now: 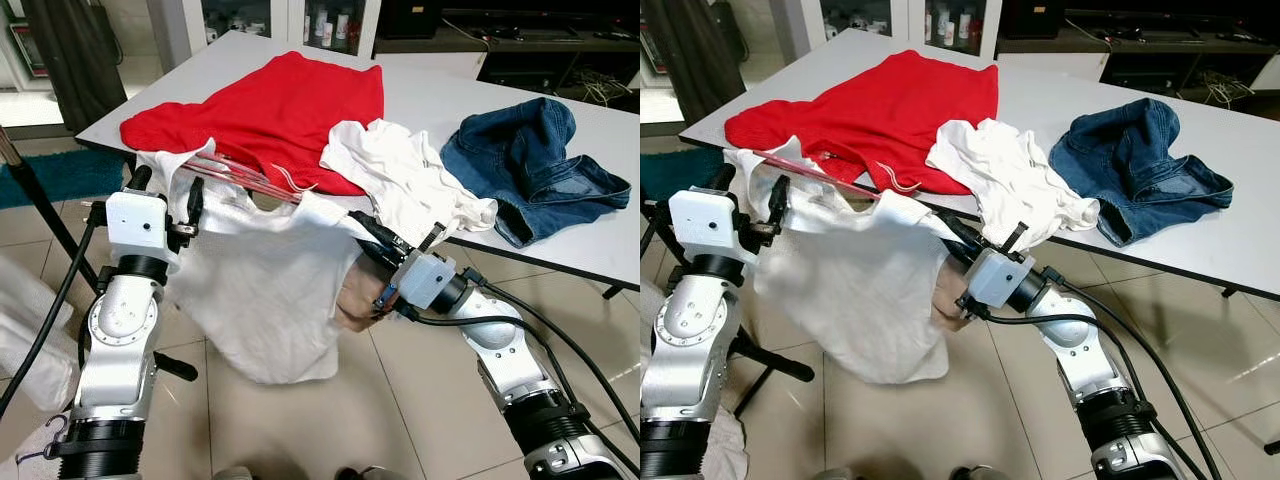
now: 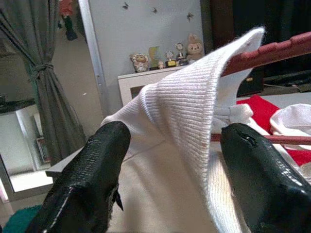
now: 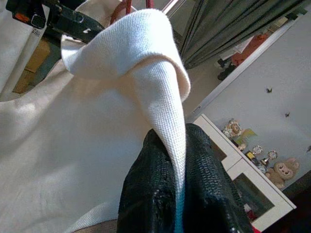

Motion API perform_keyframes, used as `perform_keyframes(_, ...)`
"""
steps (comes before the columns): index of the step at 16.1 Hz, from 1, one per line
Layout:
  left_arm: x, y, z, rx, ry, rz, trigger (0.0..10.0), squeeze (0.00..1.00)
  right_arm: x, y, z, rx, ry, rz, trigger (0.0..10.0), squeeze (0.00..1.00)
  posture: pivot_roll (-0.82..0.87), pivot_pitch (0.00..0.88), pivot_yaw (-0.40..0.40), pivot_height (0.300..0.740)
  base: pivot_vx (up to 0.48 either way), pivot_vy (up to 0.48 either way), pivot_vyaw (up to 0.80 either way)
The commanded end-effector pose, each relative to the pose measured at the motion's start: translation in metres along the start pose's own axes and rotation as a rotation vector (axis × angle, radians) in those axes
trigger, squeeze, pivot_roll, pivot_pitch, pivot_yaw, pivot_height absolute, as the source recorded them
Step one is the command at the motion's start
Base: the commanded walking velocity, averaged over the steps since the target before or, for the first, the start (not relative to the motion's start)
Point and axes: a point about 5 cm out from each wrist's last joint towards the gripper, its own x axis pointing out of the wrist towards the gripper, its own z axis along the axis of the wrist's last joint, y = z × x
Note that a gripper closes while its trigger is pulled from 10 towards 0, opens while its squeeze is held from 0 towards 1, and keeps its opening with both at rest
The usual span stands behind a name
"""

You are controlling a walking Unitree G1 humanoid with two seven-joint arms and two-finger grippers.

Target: Hang hanger

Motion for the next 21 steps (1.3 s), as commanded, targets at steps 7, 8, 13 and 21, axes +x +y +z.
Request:
perform_keyframes(7, 0.001, -0.009, 0.014, -0.044, -0.077, -0.045, 0.0, 0.00, 0.003, -0.011, -0.004, -0.013, 0.034, -0.078, 10.0, 0.00, 0.10, 0.014, -0.051, 0.740, 0.000, 0.000, 0.00)
perform_keyframes(8, 0.001, -0.008, 0.014, -0.050, -0.077, -0.042, 0.0, 0.00, 0.003, -0.013, -0.005, -0.004, 0.040, -0.097, 10.0, 0.00, 0.10, 0.014, -0.051, 0.740, 0.000, 0.000, 0.00)
perform_keyframes(13, 0.002, -0.003, 0.011, -0.082, -0.048, -0.013, 0.0, 0.00, 0.005, -0.014, -0.005, 0.026, 0.038, -0.115, 10.0, 0.00, 0.10, 0.015, -0.045, 0.740, 0.000, 0.000, 0.00)
perform_keyframes(21, 0.001, -0.011, 0.004, -0.090, 0.021, -0.069, 10.0, 0.00, 0.006, -0.007, 0.000, 0.035, 0.004, -0.077, 10.0, 0.00, 0.10, 0.019, -0.046, 0.740, 0.000, 0.000, 0.00)
